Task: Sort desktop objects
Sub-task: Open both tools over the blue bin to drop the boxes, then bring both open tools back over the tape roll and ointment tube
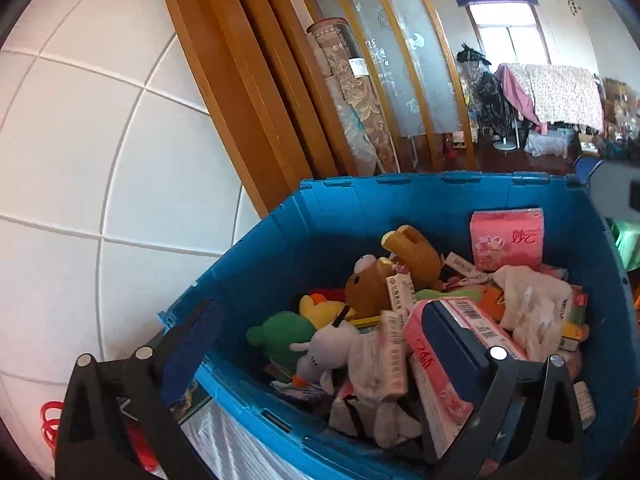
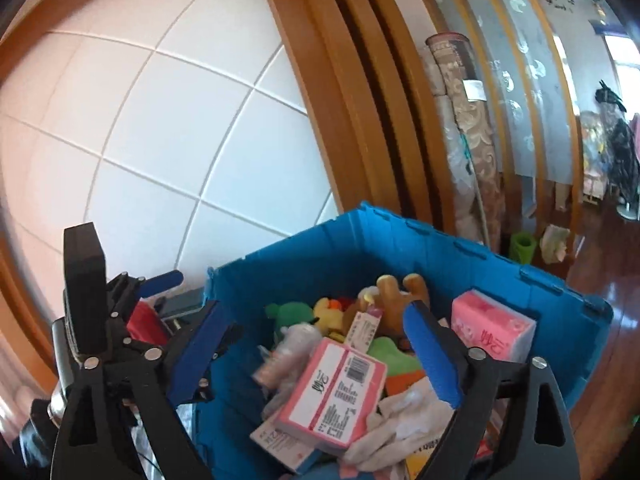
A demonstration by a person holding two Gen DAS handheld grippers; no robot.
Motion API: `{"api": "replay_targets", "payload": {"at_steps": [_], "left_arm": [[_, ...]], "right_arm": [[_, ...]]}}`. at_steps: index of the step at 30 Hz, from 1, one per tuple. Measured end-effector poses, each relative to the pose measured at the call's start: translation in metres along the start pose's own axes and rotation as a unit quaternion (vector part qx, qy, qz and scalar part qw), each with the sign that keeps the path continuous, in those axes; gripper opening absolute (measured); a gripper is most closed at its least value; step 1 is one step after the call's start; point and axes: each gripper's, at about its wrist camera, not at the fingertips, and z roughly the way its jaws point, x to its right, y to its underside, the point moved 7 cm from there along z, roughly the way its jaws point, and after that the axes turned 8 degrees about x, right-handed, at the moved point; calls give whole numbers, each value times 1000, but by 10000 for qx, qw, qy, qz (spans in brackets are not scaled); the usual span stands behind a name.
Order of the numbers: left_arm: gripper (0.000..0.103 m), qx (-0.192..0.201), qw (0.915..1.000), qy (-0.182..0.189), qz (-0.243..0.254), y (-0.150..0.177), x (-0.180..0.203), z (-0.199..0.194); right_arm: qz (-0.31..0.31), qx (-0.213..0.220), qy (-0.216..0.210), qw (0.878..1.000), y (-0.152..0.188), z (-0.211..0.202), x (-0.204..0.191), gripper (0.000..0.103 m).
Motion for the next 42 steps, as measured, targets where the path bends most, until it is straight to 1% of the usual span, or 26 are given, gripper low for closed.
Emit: {"api": "replay_targets", "payload": {"at_steps": [3, 7, 10, 11, 15, 17, 20, 24, 25, 29, 31, 35, 39, 42], "left_arm": [[102, 26, 9998, -204, 21, 1, -11, 0], [102, 118, 9988, -447, -163, 10, -28, -13], [102, 185, 9969, -662, -377, 26, -45, -30], [102, 173, 9959, -741, -498, 32, -51, -34], [102, 175, 9882, -1032, -1122, 65, -83, -63], [102, 135, 9842, -1214, -1283, 83, -98, -77], [102, -5, 9784, -1526, -1394, 111, -120, -96], [102, -55, 9728, -1759, -1506, 142, -142, -124], [102, -73, 9717, -1807, -1522, 149, -148, -131], [102, -172, 9676, -2025, -1500, 178, -172, -164], [102, -234, 9656, -2099, -1517, 194, -184, -181], [102, -440, 9611, -2268, -1514, 227, -207, -209], [102, -614, 9561, -2400, -1567, 262, -230, -239], [102, -743, 9531, -2485, -1562, 291, -244, -259]], "right_arm": [[128, 99, -60, 9999, -4, -3, 5, 97], [455, 181, -101, 9987, -6, -6, 12, 99], [267, 206, -137, 9993, -8, -8, 3, 99], [168, 203, -181, 9995, -8, -8, -4, 101], [3, 47, -828, 9966, -5, -12, -47, 103], [-134, -3, -1033, 9946, 1, -17, -70, 103], [-574, -97, -1013, 9932, 13, -24, -105, 103], [-1073, -185, -972, 9893, 36, -30, -149, 103], [-1118, -202, -978, 9887, 42, -31, -159, 103], [-1083, -316, -1319, 9848, 66, -33, -207, 103], [-1167, -309, -1327, 9838, 78, -35, -230, 103], [-1241, -437, -1450, 9807, 104, -37, -272, 103], [-1354, -545, -1396, 9794, 132, -37, -307, 103], [-1376, -748, -1360, 9782, 160, -32, -327, 103]]}}
